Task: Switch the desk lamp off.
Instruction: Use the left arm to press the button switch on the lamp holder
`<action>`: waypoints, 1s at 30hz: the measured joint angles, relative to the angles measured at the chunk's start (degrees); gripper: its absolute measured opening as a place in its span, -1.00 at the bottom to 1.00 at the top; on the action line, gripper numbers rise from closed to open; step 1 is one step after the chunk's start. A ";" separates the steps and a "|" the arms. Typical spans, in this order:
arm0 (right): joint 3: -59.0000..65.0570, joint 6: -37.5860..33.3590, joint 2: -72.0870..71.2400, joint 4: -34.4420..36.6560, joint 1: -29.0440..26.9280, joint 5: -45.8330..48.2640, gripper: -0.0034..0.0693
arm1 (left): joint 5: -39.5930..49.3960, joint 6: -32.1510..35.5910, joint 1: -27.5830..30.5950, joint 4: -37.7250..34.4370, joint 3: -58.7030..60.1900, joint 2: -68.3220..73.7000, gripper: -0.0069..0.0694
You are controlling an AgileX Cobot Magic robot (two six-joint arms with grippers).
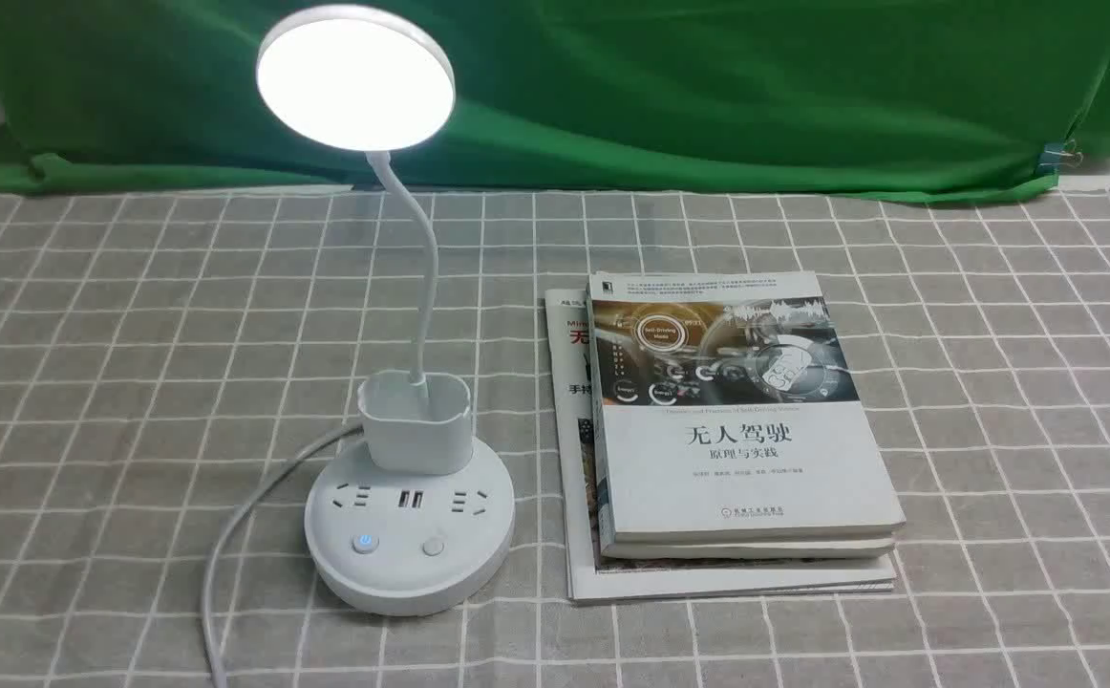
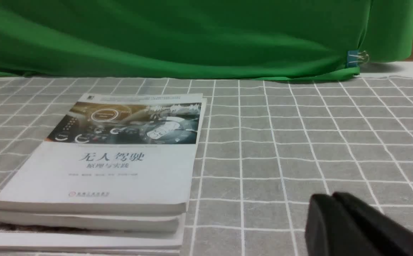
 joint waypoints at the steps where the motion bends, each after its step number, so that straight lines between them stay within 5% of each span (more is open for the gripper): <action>1: 0.00 0.00 0.00 0.00 0.00 0.00 -0.81 | 0.00 0.00 0.00 0.00 0.00 0.00 -0.77; 23: 0.00 0.00 0.00 0.00 0.00 0.00 -0.81 | -1.39 0.45 0.00 0.33 0.00 0.00 -0.77; 30: 0.00 0.00 0.00 0.00 0.00 0.00 -0.81 | -14.93 -9.96 0.00 -18.88 0.00 0.00 -0.77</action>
